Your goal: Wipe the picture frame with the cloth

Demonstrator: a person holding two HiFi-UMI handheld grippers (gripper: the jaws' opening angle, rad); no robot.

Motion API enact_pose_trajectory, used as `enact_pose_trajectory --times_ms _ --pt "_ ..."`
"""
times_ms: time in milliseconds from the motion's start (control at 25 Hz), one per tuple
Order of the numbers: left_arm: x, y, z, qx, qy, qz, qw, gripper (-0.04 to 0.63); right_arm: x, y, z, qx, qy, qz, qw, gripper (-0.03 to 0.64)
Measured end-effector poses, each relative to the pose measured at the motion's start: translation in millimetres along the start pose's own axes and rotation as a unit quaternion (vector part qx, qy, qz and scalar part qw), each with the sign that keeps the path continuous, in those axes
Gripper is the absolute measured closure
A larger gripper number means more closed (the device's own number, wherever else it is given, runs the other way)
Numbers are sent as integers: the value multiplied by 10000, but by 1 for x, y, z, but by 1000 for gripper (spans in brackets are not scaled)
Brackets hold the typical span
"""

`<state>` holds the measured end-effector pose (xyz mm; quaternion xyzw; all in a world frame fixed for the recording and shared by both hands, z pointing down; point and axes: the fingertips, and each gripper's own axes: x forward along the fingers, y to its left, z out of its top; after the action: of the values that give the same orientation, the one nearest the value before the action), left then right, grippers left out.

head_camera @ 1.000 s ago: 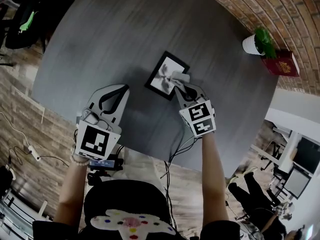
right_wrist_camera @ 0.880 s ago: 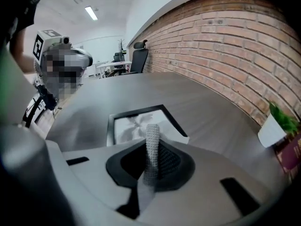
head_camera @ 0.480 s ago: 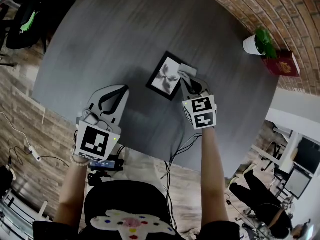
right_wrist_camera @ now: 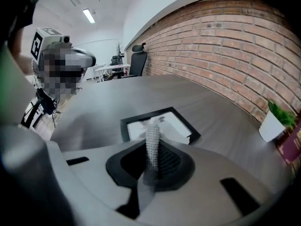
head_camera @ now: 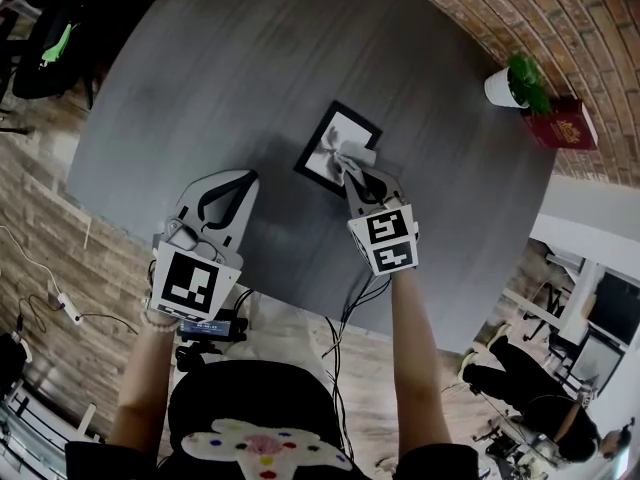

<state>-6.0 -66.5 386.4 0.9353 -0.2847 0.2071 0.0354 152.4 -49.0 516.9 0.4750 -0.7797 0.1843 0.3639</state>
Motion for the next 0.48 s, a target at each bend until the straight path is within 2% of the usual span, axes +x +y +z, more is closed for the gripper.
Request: enact_pose_trajectory --times_ms 480 --pt "-13 -2 -3 -29 5 -4 10000 586 14 70 25 -125 -233 574 9980 592"
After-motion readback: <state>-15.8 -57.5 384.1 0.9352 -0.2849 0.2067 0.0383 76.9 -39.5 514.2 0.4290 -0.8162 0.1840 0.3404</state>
